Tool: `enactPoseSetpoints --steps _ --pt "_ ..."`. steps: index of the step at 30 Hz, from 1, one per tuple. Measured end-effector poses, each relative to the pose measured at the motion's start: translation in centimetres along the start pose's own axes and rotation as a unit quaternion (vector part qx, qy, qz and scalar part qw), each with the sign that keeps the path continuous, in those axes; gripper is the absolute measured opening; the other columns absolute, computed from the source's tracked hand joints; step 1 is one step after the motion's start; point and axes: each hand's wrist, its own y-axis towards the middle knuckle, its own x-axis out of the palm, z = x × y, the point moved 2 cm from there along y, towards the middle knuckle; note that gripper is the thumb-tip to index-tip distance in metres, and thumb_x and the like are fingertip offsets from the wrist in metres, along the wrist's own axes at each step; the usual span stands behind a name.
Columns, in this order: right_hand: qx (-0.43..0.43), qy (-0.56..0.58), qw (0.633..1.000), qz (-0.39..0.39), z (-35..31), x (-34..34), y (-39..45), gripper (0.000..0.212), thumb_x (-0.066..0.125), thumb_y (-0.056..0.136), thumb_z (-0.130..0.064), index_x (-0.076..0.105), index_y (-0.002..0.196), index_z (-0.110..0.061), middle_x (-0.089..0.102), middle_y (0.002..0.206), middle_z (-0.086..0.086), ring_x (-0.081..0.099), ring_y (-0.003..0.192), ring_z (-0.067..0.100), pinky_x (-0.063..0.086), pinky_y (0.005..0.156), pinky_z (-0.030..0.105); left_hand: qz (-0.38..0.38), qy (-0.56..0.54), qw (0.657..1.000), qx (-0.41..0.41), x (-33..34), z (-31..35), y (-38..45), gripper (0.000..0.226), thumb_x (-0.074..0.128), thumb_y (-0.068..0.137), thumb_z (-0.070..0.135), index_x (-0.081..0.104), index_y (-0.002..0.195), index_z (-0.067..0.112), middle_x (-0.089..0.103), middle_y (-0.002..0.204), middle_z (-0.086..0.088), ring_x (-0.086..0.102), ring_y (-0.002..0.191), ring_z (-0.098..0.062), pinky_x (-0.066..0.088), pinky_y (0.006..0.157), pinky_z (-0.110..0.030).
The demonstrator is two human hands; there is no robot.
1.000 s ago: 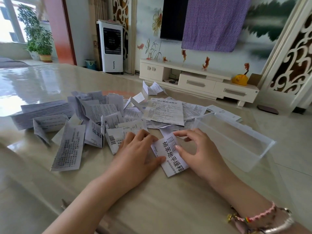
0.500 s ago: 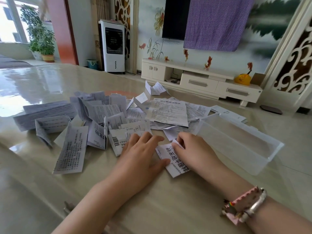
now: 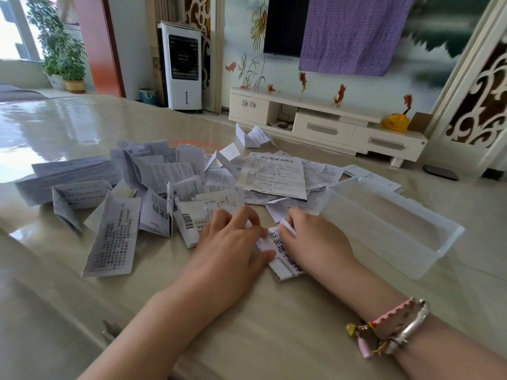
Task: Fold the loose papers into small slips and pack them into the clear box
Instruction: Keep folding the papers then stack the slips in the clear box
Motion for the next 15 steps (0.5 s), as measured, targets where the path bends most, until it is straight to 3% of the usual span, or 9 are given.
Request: enactPoseSetpoints --steps 2,5,7,9,12,15 --pt "-0.018 0.004 0.999 0.026 -0.2 -0.1 -0.3 0.023 0.042 0.097 -0.036 0.038 0.104 -0.015 0.060 0.101 0.006 0.054 0.090 0.027 0.039 0.065 0.034 -0.005 0.028 1.000 0.005 -0.1 0.1 0.0 0.043 0.040 0.094 0.056 0.050 0.131 0.039 0.037 0.117 0.020 0.026 0.106 -0.011 0.021 0.099 -0.026" --pt "-0.060 -0.025 0.996 0.057 0.0 -0.6 -1.6 0.039 0.050 0.094 -0.036 0.035 0.120 -0.011 0.043 0.119 0.006 0.045 0.108 0.026 0.041 0.082 0.035 -0.006 0.045 0.999 0.005 -0.3 0.3 0.0 0.044 0.040 0.093 0.058 0.052 0.130 0.039 0.041 0.110 0.017 0.032 0.107 -0.014 0.021 0.099 -0.027" --pt "-0.125 -0.051 0.987 0.093 0.0 -1.2 -2.9 0.040 0.057 0.088 -0.037 0.040 0.113 -0.010 0.041 0.116 0.008 0.043 0.105 0.028 0.040 0.083 0.037 -0.011 0.043 0.999 0.005 -0.3 0.1 0.2 0.044 0.041 0.092 0.058 0.051 0.131 0.039 0.041 0.110 0.017 0.032 0.107 -0.014 0.020 0.100 -0.028" --pt "-0.147 -0.049 0.985 0.074 0.0 -1.8 -4.2 0.037 0.057 0.087 -0.041 0.037 0.105 -0.015 0.038 0.114 0.005 0.040 0.104 0.026 0.038 0.085 0.036 -0.019 0.039 0.999 0.004 -0.2 0.0 0.3 0.043 0.042 0.092 0.058 0.052 0.130 0.039 0.039 0.109 0.017 0.032 0.107 -0.014 0.019 0.099 -0.028" --pt "-0.121 -0.037 0.992 0.010 0.3 -1.7 -5.5 0.035 0.042 0.091 -0.051 0.026 0.100 -0.021 0.029 0.111 -0.003 0.034 0.110 0.021 0.033 0.093 0.034 -0.025 0.037 0.999 0.002 -0.2 -0.3 0.4 0.041 0.043 0.091 0.058 0.053 0.126 0.039 0.035 0.104 0.018 0.031 0.105 -0.012 0.019 0.094 -0.027" --pt "-0.085 -0.024 0.996 -0.015 0.7 -1.3 -6.0 0.035 0.041 0.094 -0.053 0.024 0.096 -0.022 0.024 0.105 -0.006 0.034 0.111 0.019 0.032 0.094 0.033 -0.032 0.053 0.998 0.007 -0.2 -0.1 0.4 0.048 0.039 0.089 0.064 0.053 0.126 0.038 0.033 0.102 0.018 0.032 0.104 -0.012 0.020 0.096 -0.027"
